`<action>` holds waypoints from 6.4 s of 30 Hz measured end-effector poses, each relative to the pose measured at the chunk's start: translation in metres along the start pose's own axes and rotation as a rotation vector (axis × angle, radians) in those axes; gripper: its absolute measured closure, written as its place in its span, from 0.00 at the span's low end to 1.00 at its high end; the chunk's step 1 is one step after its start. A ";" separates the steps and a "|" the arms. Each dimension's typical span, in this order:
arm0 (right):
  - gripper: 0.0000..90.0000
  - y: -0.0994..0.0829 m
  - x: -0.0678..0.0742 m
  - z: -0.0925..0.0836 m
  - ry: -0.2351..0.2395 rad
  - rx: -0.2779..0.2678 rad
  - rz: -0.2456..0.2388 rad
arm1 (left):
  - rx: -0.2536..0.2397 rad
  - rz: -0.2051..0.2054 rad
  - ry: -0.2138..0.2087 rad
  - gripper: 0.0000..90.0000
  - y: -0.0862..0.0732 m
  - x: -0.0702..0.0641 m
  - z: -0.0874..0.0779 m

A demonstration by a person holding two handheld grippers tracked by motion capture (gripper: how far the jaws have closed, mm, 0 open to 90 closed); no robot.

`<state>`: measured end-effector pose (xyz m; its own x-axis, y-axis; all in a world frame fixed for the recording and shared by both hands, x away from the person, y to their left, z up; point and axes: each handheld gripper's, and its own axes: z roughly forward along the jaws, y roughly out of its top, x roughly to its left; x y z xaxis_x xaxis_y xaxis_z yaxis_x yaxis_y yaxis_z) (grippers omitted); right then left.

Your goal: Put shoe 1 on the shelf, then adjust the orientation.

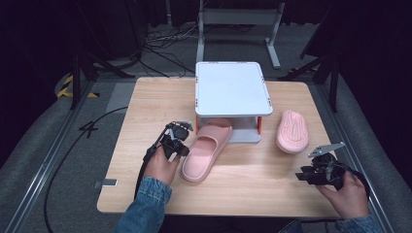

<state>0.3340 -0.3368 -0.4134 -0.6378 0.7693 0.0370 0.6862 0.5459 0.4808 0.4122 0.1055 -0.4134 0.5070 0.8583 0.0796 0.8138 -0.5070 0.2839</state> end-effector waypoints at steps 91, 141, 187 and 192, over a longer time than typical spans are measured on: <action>0.70 -0.026 0.008 -0.010 -0.019 -0.009 0.026 | -0.094 0.396 -0.202 0.75 0.062 -0.139 0.019; 0.70 0.002 -0.002 -0.019 -0.007 -0.093 0.043 | -0.191 0.193 -0.222 0.61 0.024 -0.046 -0.044; 0.96 0.082 -0.070 0.001 -0.110 -0.132 0.085 | -0.152 -0.023 -0.172 0.58 -0.035 0.030 -0.040; 0.96 0.067 -0.075 -0.004 -0.123 -0.124 0.110 | -0.164 -0.030 -0.176 0.57 -0.032 0.036 -0.042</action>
<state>0.4265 -0.3590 -0.3798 -0.5092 0.8606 -0.0082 0.6958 0.4173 0.5846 0.3920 0.1562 -0.3793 0.5365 0.8386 -0.0945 0.7797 -0.4497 0.4357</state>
